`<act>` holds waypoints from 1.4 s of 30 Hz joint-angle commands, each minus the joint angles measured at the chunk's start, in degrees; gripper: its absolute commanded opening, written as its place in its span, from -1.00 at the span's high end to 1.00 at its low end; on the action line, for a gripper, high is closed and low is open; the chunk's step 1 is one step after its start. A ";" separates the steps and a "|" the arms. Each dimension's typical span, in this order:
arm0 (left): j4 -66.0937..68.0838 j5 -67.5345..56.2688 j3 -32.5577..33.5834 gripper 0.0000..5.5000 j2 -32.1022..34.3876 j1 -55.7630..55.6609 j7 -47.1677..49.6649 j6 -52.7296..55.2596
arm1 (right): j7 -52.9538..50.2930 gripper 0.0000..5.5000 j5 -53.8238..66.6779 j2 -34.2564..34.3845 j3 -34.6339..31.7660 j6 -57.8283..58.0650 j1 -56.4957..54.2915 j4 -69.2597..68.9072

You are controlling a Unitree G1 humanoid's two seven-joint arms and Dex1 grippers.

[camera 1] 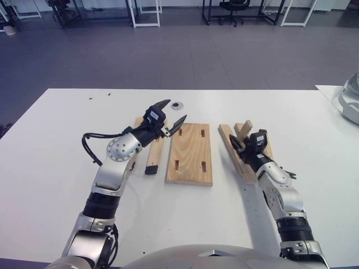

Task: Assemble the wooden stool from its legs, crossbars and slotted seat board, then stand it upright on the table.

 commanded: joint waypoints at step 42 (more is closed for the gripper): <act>-7.66 -57.35 19.79 -0.34 -18.67 -2.91 15.09 37.22 | 17.09 0.25 -3.99 -10.12 10.49 -1.72 -4.99 -25.79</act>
